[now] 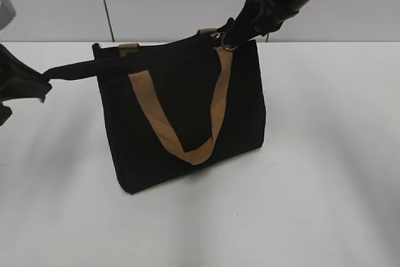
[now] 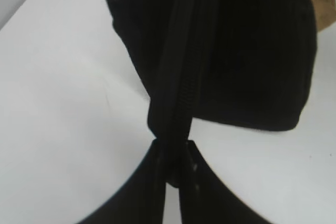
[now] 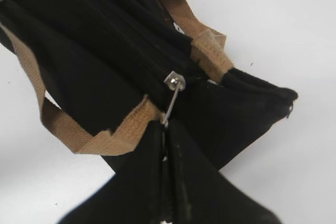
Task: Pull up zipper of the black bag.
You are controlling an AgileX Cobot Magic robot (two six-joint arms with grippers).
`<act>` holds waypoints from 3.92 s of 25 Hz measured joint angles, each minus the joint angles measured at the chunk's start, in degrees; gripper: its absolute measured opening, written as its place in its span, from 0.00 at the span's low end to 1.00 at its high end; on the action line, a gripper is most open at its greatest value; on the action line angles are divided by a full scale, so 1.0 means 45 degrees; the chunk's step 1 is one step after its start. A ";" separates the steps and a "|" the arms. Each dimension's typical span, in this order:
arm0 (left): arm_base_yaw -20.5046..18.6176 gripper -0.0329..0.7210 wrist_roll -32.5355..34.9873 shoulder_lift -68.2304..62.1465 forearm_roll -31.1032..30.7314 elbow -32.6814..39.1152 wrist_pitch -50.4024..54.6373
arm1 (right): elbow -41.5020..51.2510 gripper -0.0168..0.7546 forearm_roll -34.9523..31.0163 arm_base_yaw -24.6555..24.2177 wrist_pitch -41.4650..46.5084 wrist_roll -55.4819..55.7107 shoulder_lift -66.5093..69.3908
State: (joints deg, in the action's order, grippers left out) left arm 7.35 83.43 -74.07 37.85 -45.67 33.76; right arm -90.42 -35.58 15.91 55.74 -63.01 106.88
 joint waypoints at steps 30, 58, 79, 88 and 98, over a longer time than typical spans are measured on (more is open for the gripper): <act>-0.0073 0.75 -0.7568 0.0637 -0.3209 -0.0943 0.2235 | -0.0037 0.53 0.7724 -0.0539 0.3097 0.8302 -0.4022; -0.0073 0.75 -1.6534 1.1089 -0.7526 0.2201 0.6479 | 0.8908 0.53 0.5373 -0.1690 0.2624 0.9798 -1.2887; -0.0073 0.75 -1.6523 1.5686 -0.7468 0.3414 0.6083 | 1.3432 0.53 0.5506 -0.1690 0.2940 1.0361 -2.2634; -0.0073 0.73 -1.6499 1.6578 -0.7436 0.3426 0.6079 | 1.3573 0.54 0.6268 -0.1690 0.2439 1.0880 -2.3851; -0.0073 0.72 -1.6499 1.6578 -0.7436 0.3426 0.6079 | 1.3946 0.54 0.6672 -0.1690 0.1605 1.1069 -2.3851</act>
State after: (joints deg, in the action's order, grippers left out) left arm 7.03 9.19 0.53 4.38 -30.25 61.11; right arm -27.66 -5.55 8.31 62.97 -13.20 -0.45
